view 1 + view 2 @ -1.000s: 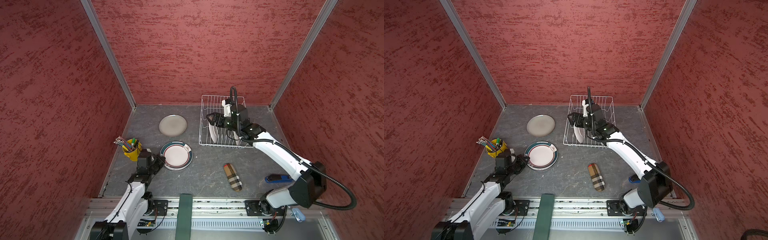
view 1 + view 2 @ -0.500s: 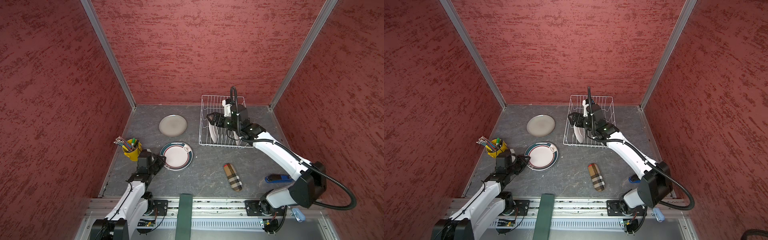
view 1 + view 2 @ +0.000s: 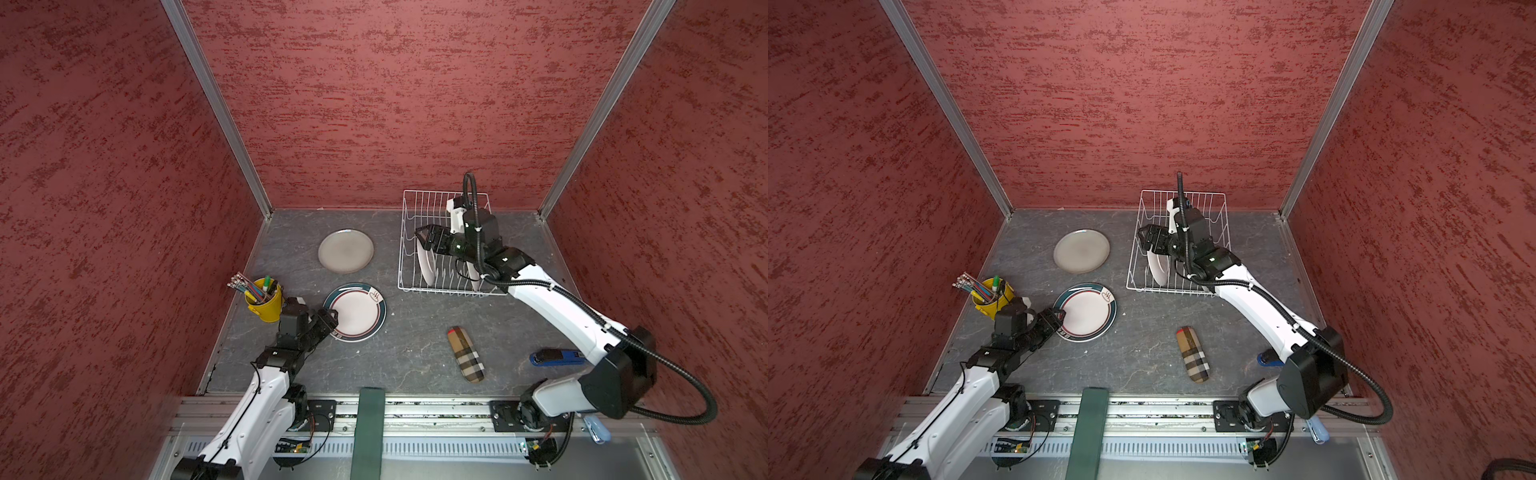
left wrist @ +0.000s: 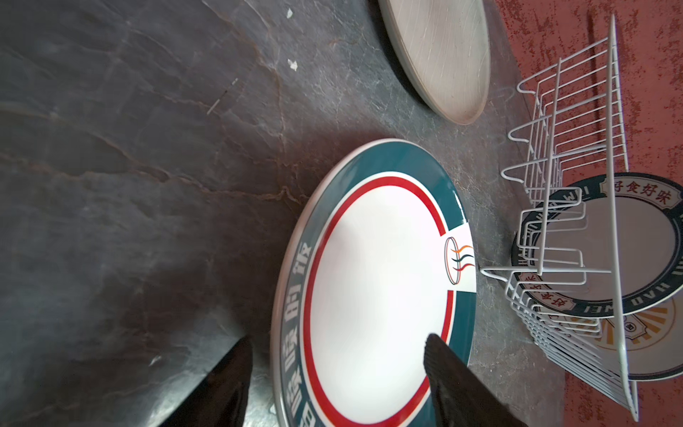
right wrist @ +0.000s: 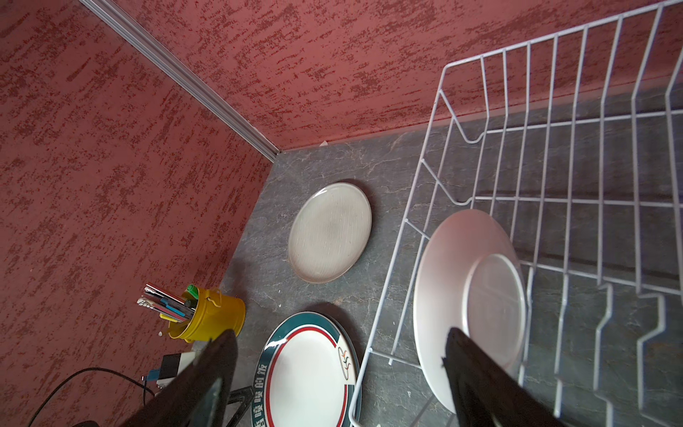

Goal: Unload the plates from the dish rack
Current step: Place the plate on the plate, then pick up the plate from the dish rack.

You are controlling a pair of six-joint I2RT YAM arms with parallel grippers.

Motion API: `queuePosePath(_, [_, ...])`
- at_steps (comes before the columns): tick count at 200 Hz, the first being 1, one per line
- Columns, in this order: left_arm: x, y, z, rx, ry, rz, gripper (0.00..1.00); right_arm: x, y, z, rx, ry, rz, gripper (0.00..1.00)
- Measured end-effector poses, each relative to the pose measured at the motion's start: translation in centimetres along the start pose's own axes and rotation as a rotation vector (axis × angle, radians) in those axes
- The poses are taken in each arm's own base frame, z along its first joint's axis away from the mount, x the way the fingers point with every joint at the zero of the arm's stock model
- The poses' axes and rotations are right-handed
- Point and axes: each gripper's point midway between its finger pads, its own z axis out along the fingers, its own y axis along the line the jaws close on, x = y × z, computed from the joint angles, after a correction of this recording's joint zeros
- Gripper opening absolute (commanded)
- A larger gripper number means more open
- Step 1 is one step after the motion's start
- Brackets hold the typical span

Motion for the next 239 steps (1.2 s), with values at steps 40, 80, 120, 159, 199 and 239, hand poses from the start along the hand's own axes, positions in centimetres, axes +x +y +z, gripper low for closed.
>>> queuePosePath(40, [1.2, 1.2, 0.8, -0.071, 0.052, 0.035, 0.77, 0.0, 0.0, 0.0, 0.001, 0.000, -0.005, 0.88])
queuePosePath(80, [0.7, 0.7, 0.5, -0.106, 0.039, 0.077, 0.77, 0.0, -0.6, 0.0, 0.033, -0.004, -0.010, 0.89])
queuePosePath(120, [-2.2, -2.9, -2.0, -0.034, -0.087, 0.176, 0.77, 0.0, -2.3, -0.3, 0.120, -0.016, -0.011, 0.88])
queuePosePath(159, [-4.6, -6.8, -3.8, 0.033, -0.139, 0.255, 0.77, 0.1, -3.8, -0.7, 0.204, -0.024, -0.027, 0.88])
queuePosePath(199, [-2.2, -9.3, -1.4, 0.072, -0.010, 0.337, 0.78, 0.4, -6.3, -1.5, 0.341, -0.024, -0.068, 0.88])
queuePosePath(239, [0.1, -10.6, 0.1, 0.109, 0.064, 0.386, 0.78, -0.1, -10.3, -2.9, 0.613, 0.001, -0.158, 0.87])
